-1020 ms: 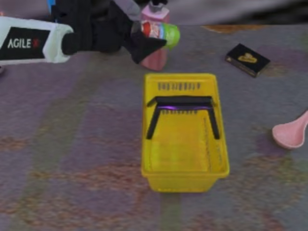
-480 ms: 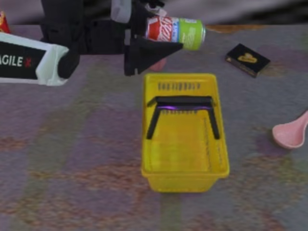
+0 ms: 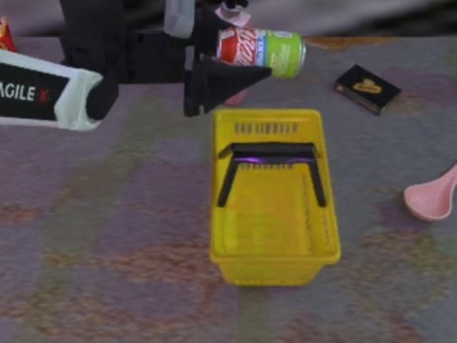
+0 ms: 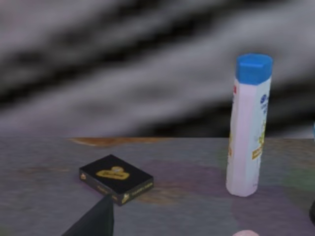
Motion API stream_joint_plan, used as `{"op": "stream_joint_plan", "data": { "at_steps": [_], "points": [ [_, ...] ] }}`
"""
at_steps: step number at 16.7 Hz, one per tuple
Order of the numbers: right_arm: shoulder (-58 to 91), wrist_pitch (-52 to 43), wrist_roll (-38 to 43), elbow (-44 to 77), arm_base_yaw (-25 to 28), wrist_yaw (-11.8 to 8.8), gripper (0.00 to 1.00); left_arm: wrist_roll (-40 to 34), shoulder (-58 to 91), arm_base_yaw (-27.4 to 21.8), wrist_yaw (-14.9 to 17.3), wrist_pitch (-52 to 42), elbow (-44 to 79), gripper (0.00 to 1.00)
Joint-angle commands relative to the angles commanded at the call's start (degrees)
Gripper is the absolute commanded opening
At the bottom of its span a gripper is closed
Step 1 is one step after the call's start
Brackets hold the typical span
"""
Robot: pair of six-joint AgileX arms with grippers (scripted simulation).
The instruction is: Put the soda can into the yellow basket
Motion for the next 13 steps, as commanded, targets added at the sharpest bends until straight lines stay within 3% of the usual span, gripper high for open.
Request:
{"op": "stream_joint_plan", "data": {
  "at_steps": [7,12,13],
  "points": [
    [0.00,0.00,0.00,0.00,0.00,0.00,1.00,-0.36,12.40,0.97,0.16,15.98,-2.75,0.00],
    [0.00,0.00,0.00,0.00,0.00,0.00,1.00,-0.42,13.98,1.14,0.09,17.73,-3.26,0.00],
    [0.00,0.00,0.00,0.00,0.00,0.00,1.00,-0.42,13.98,1.14,0.09,17.73,-3.26,0.08]
  ]
}}
